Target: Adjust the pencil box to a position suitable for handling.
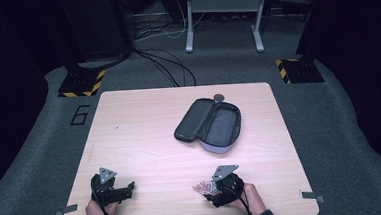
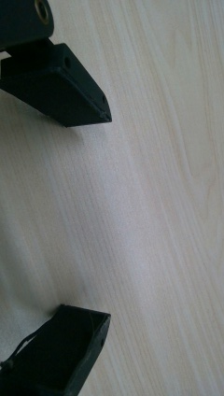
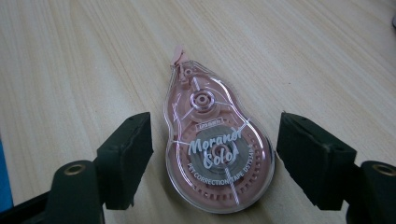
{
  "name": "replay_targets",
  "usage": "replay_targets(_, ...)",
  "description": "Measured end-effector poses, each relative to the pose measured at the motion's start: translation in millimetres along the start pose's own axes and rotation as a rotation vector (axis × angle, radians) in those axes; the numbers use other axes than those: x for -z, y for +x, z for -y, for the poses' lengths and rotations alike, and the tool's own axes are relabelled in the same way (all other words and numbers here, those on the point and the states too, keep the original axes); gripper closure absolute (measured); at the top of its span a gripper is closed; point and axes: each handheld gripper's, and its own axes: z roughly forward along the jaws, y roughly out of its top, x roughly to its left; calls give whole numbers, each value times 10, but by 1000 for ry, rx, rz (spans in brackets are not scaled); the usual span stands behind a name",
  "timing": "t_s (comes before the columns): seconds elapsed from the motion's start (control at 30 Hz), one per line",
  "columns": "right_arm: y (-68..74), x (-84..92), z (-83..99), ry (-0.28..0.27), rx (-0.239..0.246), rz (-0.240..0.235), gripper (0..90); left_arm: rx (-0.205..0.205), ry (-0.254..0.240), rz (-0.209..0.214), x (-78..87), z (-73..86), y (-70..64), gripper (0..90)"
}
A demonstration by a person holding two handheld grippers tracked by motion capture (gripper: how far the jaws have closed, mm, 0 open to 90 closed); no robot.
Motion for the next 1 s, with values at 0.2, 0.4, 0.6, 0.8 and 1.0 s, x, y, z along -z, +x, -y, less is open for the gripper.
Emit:
replay_targets(0.2,-21,-5,19,-2,-5,2,376,1,2,1,2,0,0,52)
replay_targets(0.4,5,1,28,-12,19,12,390,1,0,0,-1,0,-1,52)
replay_targets(0.6,64,11,12,-21,41,39,391,1,0,0,0,0,0,52)
replay_targets(0.8,67,88,-1,-63,29,56,391,1,0,0,0,0,0,52)
replay_targets(1.0,52,184,2,-77,-1,85,391,0,0,0,0,0,0,52)
